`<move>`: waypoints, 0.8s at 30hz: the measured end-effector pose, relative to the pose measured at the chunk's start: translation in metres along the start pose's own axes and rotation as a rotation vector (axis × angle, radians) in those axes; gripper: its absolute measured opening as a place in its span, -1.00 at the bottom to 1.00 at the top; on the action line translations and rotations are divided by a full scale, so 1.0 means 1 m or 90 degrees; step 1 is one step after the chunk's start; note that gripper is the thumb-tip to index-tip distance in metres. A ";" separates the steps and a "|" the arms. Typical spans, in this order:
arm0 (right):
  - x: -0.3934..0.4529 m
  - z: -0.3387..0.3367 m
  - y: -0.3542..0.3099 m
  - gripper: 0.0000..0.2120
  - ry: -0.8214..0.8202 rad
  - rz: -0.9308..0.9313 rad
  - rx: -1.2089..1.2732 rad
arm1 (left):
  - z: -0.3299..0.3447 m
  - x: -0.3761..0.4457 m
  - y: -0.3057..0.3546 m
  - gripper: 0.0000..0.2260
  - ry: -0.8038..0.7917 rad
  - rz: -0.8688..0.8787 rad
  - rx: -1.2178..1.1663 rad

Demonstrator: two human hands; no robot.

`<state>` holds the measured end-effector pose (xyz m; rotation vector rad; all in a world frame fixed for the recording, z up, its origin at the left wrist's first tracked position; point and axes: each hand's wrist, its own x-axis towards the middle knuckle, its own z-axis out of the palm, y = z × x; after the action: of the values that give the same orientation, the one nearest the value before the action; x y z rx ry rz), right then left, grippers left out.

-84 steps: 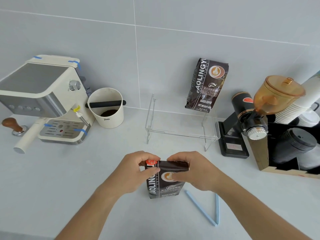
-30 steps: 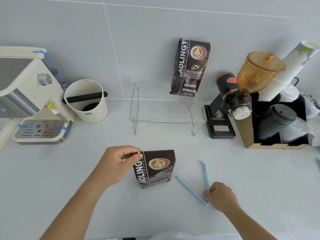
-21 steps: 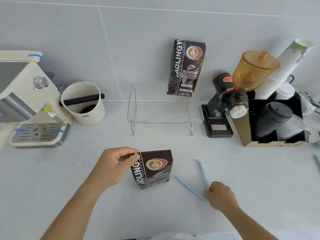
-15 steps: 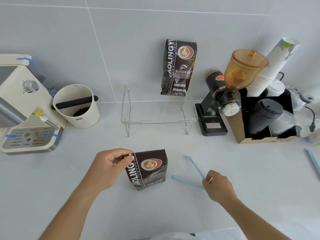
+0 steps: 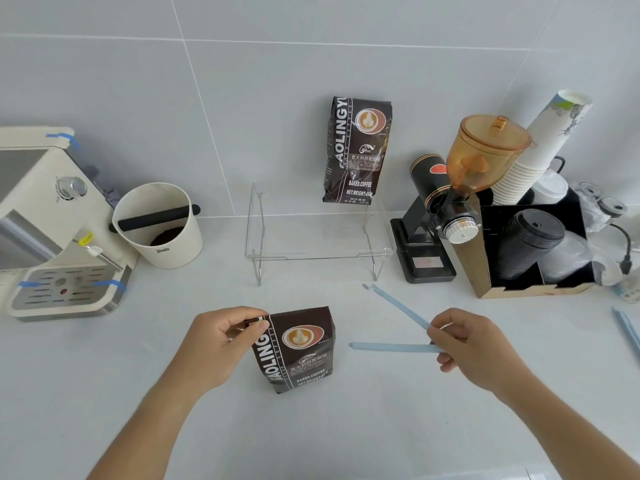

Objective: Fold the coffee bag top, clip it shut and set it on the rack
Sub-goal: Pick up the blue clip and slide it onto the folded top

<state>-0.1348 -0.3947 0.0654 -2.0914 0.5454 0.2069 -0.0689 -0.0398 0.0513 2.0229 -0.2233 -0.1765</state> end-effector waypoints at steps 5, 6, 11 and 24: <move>0.000 -0.008 -0.026 -0.90 -0.035 -0.030 0.150 | -0.002 0.004 0.003 -0.68 0.022 0.049 0.037; 0.000 -0.007 -0.030 -0.90 -0.045 -0.039 0.173 | -0.002 0.005 0.003 -0.70 0.021 0.051 0.050; 0.001 0.004 -0.052 -0.91 -0.108 -0.090 0.203 | -0.001 0.008 0.001 -0.68 0.020 0.025 0.057; 0.021 0.052 -0.091 -0.89 -0.184 -0.119 0.158 | -0.001 -0.001 -0.001 -0.66 0.032 -0.039 -0.076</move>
<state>-0.0711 -0.3150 0.0982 -1.8174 0.1893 0.3108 -0.0692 -0.0386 0.0509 1.9135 -0.1156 -0.1727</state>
